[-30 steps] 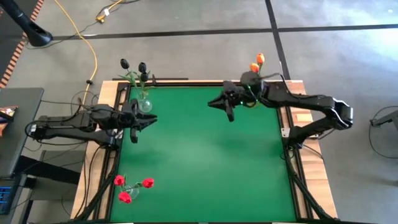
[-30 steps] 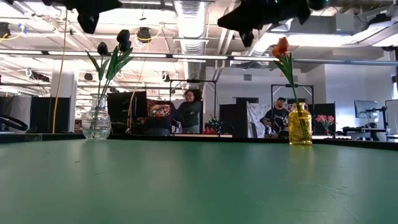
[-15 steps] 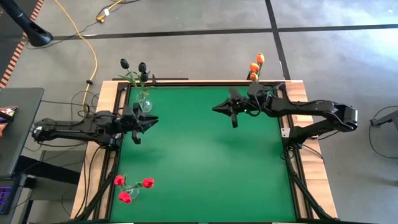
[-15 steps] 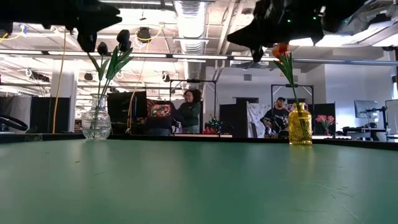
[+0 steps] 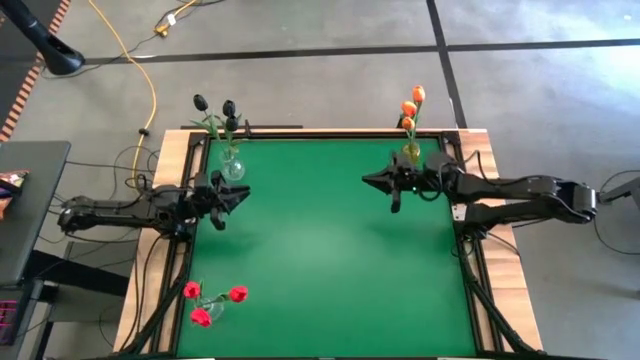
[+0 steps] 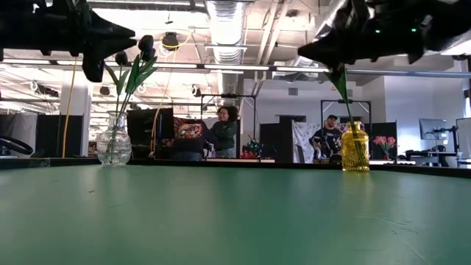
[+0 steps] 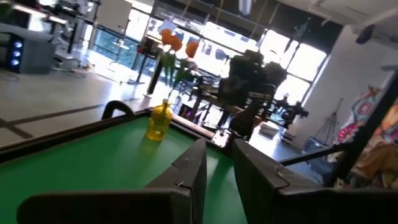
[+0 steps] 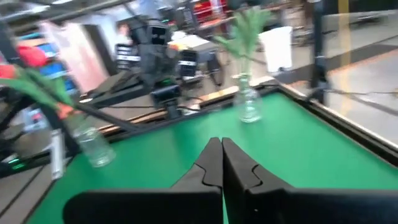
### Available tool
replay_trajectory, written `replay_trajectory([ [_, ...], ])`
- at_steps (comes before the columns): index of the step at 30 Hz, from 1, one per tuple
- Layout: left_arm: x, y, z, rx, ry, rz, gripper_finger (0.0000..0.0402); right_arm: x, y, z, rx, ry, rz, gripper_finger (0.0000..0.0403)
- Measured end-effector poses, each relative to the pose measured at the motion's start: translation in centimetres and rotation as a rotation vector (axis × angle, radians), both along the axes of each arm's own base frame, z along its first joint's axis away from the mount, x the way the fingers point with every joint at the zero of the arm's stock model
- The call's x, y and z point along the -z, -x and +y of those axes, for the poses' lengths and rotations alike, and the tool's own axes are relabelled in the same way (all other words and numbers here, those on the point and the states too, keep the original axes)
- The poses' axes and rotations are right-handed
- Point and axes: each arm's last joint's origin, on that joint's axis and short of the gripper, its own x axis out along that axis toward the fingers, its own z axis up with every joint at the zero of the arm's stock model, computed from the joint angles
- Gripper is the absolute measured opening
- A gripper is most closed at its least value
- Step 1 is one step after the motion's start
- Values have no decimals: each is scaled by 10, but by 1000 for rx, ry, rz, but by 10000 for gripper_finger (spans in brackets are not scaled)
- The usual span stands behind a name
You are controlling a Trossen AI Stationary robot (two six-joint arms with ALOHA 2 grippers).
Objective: Sort flowers into vase by color
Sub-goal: Return to Home Position
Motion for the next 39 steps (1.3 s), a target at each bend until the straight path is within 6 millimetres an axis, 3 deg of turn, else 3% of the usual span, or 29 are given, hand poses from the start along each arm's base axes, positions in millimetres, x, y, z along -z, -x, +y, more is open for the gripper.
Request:
replay_trajectory([
  [5,-1,1,0,-8,6,-16,66,9,22,12,131,4,-18,21],
  [12,-5,2,1,-35,-10,-52,66,24,51,22,120,5,-6,21],
  [21,-5,2,2,-63,18,-64,66,23,79,29,99,32,-10,21],
  [32,-5,2,3,-87,37,-68,66,22,93,33,84,66,-27,22],
  [39,-5,2,3,-103,35,-66,66,54,90,34,38,-6,-59,22],
])
